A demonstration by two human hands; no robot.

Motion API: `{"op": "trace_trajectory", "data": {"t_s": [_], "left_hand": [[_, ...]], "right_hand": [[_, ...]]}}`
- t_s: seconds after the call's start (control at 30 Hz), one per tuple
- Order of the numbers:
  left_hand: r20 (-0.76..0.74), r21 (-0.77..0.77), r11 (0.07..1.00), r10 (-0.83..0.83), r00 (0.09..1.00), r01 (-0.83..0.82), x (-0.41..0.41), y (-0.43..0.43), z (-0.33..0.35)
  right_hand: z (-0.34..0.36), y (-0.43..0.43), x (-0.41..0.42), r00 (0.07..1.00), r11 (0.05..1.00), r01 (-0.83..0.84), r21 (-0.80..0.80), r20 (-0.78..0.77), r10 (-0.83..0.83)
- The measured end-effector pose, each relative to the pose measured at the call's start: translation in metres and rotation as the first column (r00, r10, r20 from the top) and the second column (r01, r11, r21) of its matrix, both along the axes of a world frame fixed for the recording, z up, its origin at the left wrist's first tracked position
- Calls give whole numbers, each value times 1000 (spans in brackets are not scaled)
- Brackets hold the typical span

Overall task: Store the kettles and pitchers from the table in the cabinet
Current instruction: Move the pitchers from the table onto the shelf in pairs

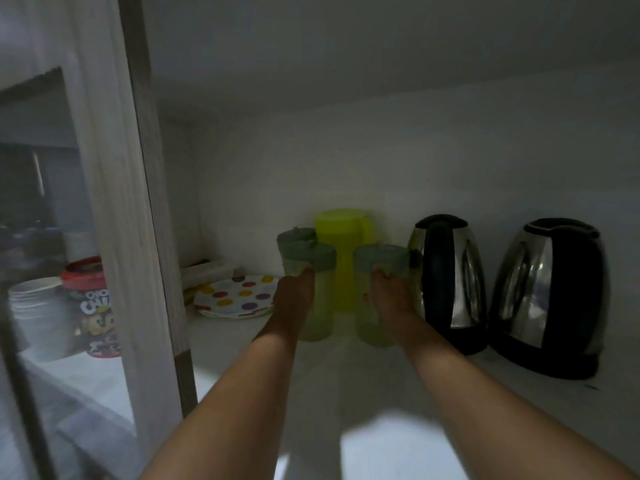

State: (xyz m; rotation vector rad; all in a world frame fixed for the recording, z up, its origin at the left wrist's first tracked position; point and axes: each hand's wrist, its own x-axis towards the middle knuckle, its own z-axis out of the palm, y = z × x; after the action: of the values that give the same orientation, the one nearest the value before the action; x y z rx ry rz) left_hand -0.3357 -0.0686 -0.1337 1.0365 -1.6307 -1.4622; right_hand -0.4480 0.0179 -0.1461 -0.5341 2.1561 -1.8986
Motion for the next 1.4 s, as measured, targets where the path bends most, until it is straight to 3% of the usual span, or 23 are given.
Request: {"op": "trace_trajectory", "data": {"t_s": [0.13,0.37,0.53,0.87,0.97,1.13,1.27,1.4], "left_hand": [[20,-55,998,19,1000,-18,5,-3,-4],[227,-162,987,39,973,-1,43,25,3],[383,-181,983,38,923,34,77,62,5],[311,-261,959,-26,950,112,209,129,-2],[279,-260,963,4,960,72,270,133,4],[213,-311,939,222,952,-149,379,116,24],[231,-304,889,419,878,-343,484,113,22],[300,-286,820,568,767,-495,606,117,3]], "right_hand": [[3,10,7,1000,999,-9,33,-27,10],[-1,27,24,997,995,71,74,-31,-69],[2,66,64,984,965,165,205,-99,-147],[-13,140,217,967,951,209,230,-194,-165],[-6,134,271,976,956,148,254,-195,-99],[10,91,370,968,972,-82,218,-214,129],[15,55,464,915,928,-288,236,-216,340],[-9,31,575,818,825,-504,255,-167,551]]}}
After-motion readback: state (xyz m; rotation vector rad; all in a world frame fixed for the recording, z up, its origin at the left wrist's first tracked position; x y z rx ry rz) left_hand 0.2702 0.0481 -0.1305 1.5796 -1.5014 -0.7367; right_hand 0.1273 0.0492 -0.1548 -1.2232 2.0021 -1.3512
